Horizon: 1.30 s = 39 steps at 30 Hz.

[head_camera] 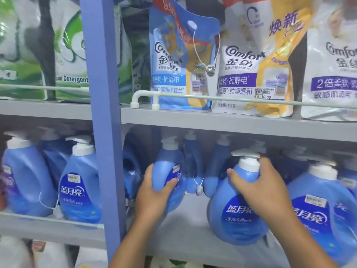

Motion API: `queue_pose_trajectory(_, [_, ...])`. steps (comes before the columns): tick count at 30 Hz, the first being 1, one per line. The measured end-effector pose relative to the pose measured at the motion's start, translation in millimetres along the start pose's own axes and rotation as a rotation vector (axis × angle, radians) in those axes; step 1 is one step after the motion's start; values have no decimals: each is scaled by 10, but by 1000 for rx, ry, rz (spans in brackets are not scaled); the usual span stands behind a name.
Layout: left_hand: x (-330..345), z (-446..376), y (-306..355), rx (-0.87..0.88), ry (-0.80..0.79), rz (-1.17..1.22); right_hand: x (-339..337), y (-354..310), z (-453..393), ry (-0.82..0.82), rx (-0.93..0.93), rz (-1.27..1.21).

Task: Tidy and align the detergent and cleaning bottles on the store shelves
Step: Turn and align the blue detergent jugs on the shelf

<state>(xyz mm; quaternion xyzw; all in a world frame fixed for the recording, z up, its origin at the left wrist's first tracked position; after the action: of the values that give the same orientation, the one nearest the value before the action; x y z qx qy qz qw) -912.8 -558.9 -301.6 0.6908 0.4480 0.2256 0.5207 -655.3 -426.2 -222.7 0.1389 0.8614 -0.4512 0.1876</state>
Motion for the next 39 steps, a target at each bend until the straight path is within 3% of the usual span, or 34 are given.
queue_pose_trajectory(4, [230, -42, 28, 34, -109, 72, -8, 33, -22, -19, -4, 4])
queue_pose_trajectory(8, [481, -5, 26, -76, -310, 295, -1, 96, -34, -44, 1, -8])
queue_pose_trajectory(12, [607, -5, 12, -120, -457, 362, -17, 151, -52, -37, -10, -16])
queue_pose_trajectory(14, [704, -7, -8, -151, -538, 329, -35, 160, -47, -7, -21, -21])
queue_pose_trajectory(17, [824, -96, 11, -123, -616, 91, -49, 173, -45, 36, -34, -9])
queue_pose_trajectory(19, [799, -284, 64, -52, -488, 6, -49, 175, -55, 53, -41, -13])
queue_pose_trajectory(22, [673, -687, 60, -128, -110, 151, -61, 181, -73, 75, -56, -30])
queue_pose_trajectory(23, [720, -816, 59, -126, -93, 151, -61, 185, -75, 76, -58, -40])
queue_pose_trajectory(28, [1226, -1183, 3, -25, -297, -43, -44, 217, -78, 76, -54, -50])
queue_pose_trajectory(31, [1327, -1264, -71, 58, -176, -364, -35, 222, -83, 77, -45, -48])
queue_pose_trajectory(34, [1245, -1286, -131, 91, -76, -438, -29, 225, -94, 80, -52, -48])
queue_pose_trajectory(39, [841, -1333, -239, 127, 175, -759, -32, 201, -104, 97, -79, -6])
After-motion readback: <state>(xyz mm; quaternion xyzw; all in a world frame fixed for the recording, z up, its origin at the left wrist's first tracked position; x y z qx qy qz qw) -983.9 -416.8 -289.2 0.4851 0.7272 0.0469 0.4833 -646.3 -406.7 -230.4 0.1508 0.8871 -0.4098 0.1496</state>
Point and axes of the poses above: each hand's wrist, its own z-axis away from the middle knuckle, its own x-axis out of the palm, y = z × x, the point moved 7 cm from there along -z, towards the middle knuckle, and after that the axes turned 1 degree about x, right-handed, at the moved point
